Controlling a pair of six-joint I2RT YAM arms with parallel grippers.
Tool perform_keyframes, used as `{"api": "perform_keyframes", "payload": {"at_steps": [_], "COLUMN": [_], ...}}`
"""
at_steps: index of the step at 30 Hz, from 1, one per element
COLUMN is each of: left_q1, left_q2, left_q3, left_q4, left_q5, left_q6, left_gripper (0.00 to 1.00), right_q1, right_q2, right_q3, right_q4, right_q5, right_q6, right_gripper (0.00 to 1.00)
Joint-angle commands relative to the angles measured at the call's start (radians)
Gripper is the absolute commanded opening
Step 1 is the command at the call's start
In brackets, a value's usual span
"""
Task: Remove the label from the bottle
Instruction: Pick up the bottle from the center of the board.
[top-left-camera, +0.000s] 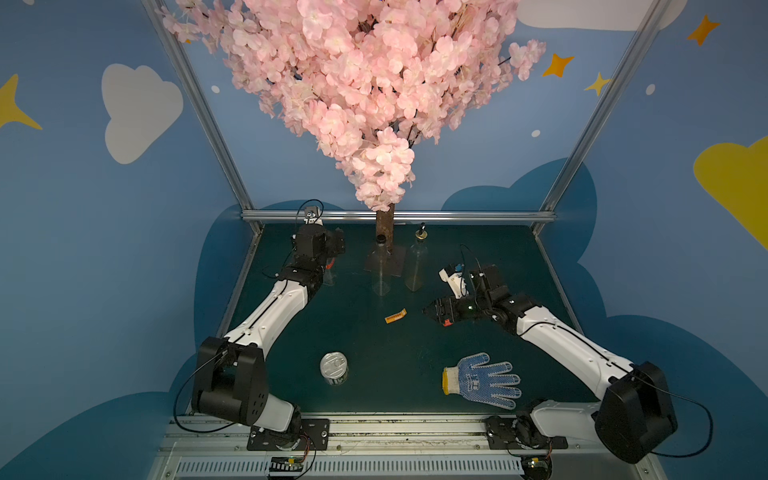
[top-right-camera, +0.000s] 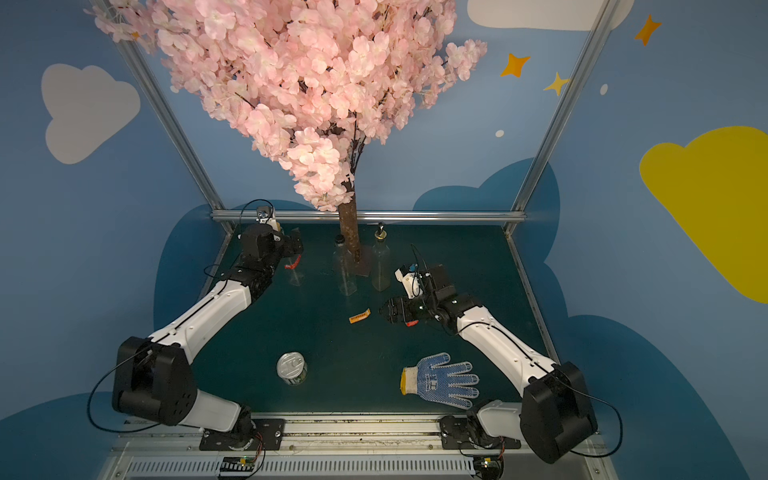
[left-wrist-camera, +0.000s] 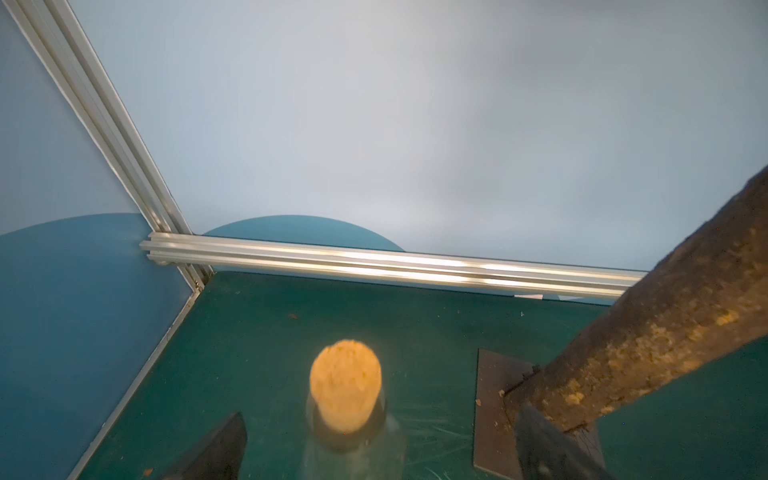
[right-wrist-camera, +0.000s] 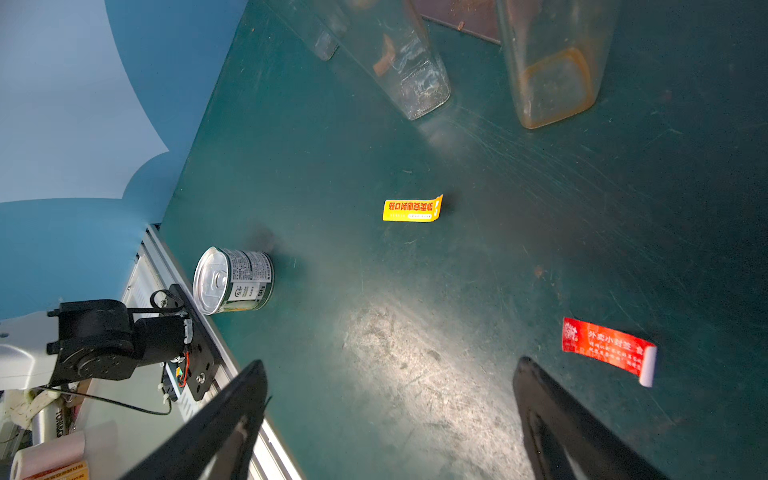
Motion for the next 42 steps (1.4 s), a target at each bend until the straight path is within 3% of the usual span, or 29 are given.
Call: {"api": "perform_keyframes", "payload": {"at_steps": [1,11,26,39,42], "left_q1": [0.012,0.036,0.063,0.067,0.064], "left_q2": [0.039,0.127,0.172,0.146,0.134], "left_q3": [0.048,0.098,0.090,0.053,0.053], "left_q4": [0.095,0.126,0.112,0.098,0.088], "left_q5": [-0.015,-0.004,0.068,0.095,0.093], "left_q6": [0.046,0.053,0.021,0.003,0.011], "left_gripper": [1.00,0.97,0.67,0.04,0.02], "right_q1": [0.001,-0.003,-0.005,-0.005,-0.005], "right_q2": [-0.009,-0.003,-0.004,-0.003,0.001], "right_q3": [0.036,0.037,0.031,0.028,0.028], "right_q4": [-0.007,-0.010,-0.008,-0.002,0.001], "right_q5": [-0.003,-0.004,0.001,0.000,0.001], "right_q6": [-0.014,-0.015,-0.013,-0.012,-0.009], "right_gripper": [0.92,0.92,0.92,0.92,0.92]}}
